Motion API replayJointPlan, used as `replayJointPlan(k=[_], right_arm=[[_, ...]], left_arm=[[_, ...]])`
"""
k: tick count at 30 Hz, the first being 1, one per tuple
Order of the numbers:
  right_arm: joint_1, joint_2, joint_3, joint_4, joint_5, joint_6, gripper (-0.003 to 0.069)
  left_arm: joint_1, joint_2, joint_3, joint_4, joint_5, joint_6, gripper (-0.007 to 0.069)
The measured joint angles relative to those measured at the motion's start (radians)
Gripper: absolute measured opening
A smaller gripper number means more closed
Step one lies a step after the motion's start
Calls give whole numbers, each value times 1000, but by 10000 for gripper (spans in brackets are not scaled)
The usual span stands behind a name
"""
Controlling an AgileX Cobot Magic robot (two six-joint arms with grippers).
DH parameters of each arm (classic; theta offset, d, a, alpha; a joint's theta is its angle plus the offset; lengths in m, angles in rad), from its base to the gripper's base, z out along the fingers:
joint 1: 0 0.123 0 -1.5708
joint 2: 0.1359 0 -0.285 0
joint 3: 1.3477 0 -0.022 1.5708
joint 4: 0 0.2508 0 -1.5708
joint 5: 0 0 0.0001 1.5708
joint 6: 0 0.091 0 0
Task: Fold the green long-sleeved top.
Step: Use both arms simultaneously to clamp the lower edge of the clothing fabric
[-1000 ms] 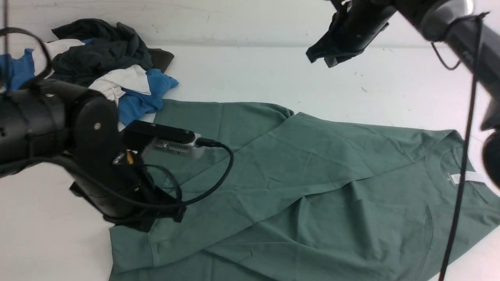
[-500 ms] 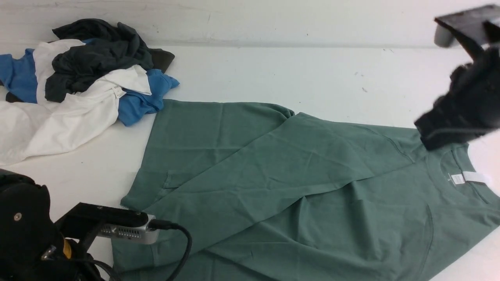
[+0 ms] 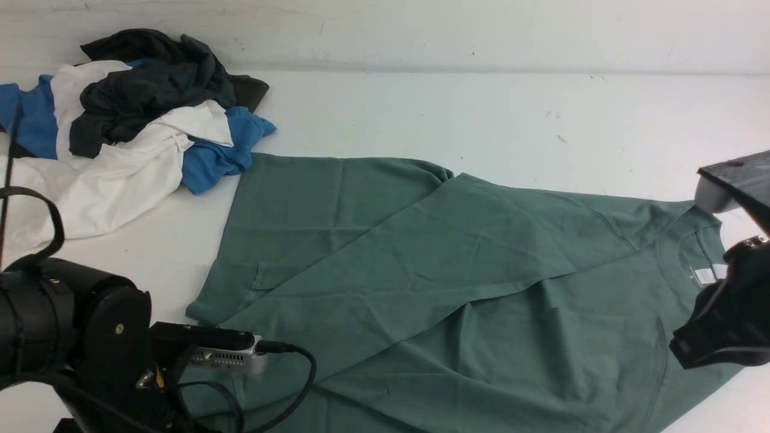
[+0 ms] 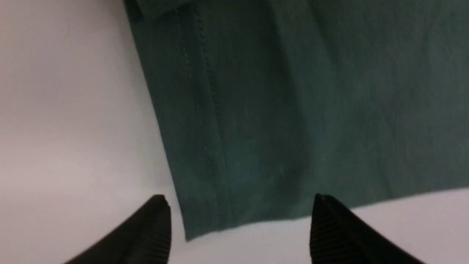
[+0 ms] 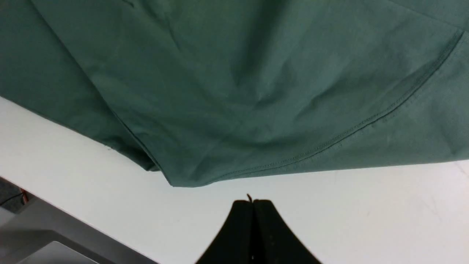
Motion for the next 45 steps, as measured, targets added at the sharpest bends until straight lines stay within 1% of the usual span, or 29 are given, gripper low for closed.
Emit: replayJointPlan(k=[3,7,9,10,12,14,15,16,18,19,20,21,24,25,26,27,28,29,32,33,35,37,38,39,40,41,42,45], right_arm=[[0,0,0,25,-3,-3,-15],[0,0,0,59,-3,-34,-15],[0,0,0,82,-3,-85,-15],[0,0,0,86,-3,-107,-15],[0,0,0,88,-3,-126,-15],[0,0,0,89,-3,-146,-15],[10,0,0,84,-4,-157,-15],[15,0,0,82,-4,-160,-15],[70,0,6,72,-9,-181,-15],[110,0,18,64,-12,-191,-15],[125,0,23,62,-12,-192,-15],[188,0,49,51,-14,-201,-13],[286,0,106,23,-35,-199,-5],[324,0,136,10,-66,-193,2],[330,0,141,7,-71,-192,6],[377,0,187,-12,-125,-188,27],[396,0,206,-22,-149,-188,46],[400,0,211,-24,-155,-188,46],[459,0,278,-63,-289,-188,148],[461,0,278,-64,-289,-188,162],[479,10,294,-68,-357,-188,268],[493,38,295,-67,-379,-188,350],[493,42,296,-67,-381,-188,358],[505,59,296,-67,-385,-188,386],[527,103,296,-69,-391,-191,442],[530,108,296,-71,-391,-192,447],[555,151,296,-82,-401,-192,477],[577,207,296,-107,-421,-192,495]], left_arm=[[0,45,0,0,-30,-16,472],[0,76,-10,-5,-27,-37,460],[0,87,-16,-16,-23,-46,398],[0,87,-16,-22,-23,-46,350],[0,87,-16,-25,-23,-46,300],[0,83,-16,-27,-29,-45,191],[-1,73,-13,-20,-32,-44,92],[-1,73,-13,-17,-32,-44,83],[-1,48,-2,35,-30,-45,26],[-1,26,2,56,-12,-45,22],[-1,21,2,56,-12,-45,22],[-1,-21,4,67,14,-45,19],[-1,-100,4,70,51,-45,19],[-1,-121,4,70,67,-45,19],[-1,-121,4,70,70,-45,19],[-1,-154,4,73,96,-45,19],[-1,-166,4,75,110,-46,19],[-1,-172,6,74,113,-46,19],[-1,-206,6,90,137,-48,19],[-1,-207,6,90,137,-48,19],[-1,-213,6,94,144,-50,19],[-1,-214,6,95,146,-50,19],[-1,-214,6,95,147,-51,19],[-1,-214,6,96,148,-52,19],[-1,-214,6,96,150,-52,19],[-1,-214,6,96,150,-52,19],[-1,-214,6,96,153,-52,19],[-1,-215,6,96,153,-53,19]])
